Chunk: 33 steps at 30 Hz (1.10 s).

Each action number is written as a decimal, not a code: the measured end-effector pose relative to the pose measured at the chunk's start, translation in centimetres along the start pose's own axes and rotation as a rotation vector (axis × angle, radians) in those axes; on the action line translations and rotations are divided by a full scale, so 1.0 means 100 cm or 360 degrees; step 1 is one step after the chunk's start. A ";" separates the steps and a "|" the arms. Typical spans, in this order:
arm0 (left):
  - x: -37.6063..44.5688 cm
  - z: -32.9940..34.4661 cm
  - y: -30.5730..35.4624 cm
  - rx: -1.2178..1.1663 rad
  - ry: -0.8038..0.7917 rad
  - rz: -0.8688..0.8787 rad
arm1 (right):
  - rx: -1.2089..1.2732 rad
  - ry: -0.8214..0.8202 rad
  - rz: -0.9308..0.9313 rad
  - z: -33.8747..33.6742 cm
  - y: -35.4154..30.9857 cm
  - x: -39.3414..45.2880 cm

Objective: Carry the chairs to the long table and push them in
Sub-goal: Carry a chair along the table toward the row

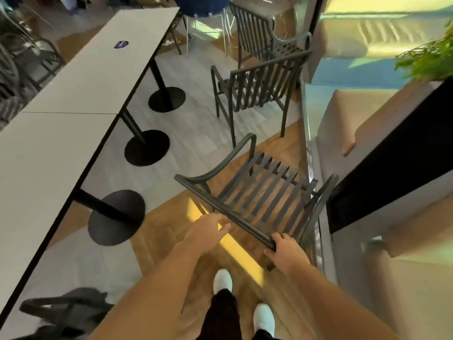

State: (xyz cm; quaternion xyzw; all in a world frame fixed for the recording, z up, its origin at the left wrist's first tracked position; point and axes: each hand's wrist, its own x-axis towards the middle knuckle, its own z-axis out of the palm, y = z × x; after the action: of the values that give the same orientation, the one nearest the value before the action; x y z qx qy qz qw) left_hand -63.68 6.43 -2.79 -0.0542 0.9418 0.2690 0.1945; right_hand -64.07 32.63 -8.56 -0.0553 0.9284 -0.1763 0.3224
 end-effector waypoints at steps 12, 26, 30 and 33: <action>0.122 -0.013 -0.031 0.1033 -0.0445 0.0383 | 0.0054 -0.0084 0.0377 0.015 -0.009 0.032; 0.138 -0.010 -0.043 0.1323 -0.0320 0.0419 | 0.0024 0.0066 0.0502 0.013 -0.015 0.033; 0.126 -0.001 -0.035 0.1318 -0.0316 0.0325 | -0.0089 -0.0018 0.0405 -0.002 0.001 0.036; 0.117 0.006 -0.027 0.1247 -0.0297 0.0192 | -0.0193 -0.0066 0.0229 -0.018 0.014 0.043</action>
State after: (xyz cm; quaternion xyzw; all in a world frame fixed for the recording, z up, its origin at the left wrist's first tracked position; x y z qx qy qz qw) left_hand -73.66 4.50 -9.12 0.1038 0.9528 -0.0956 0.2689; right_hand -68.55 33.51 -10.28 -0.0115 0.9320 -0.0949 0.3495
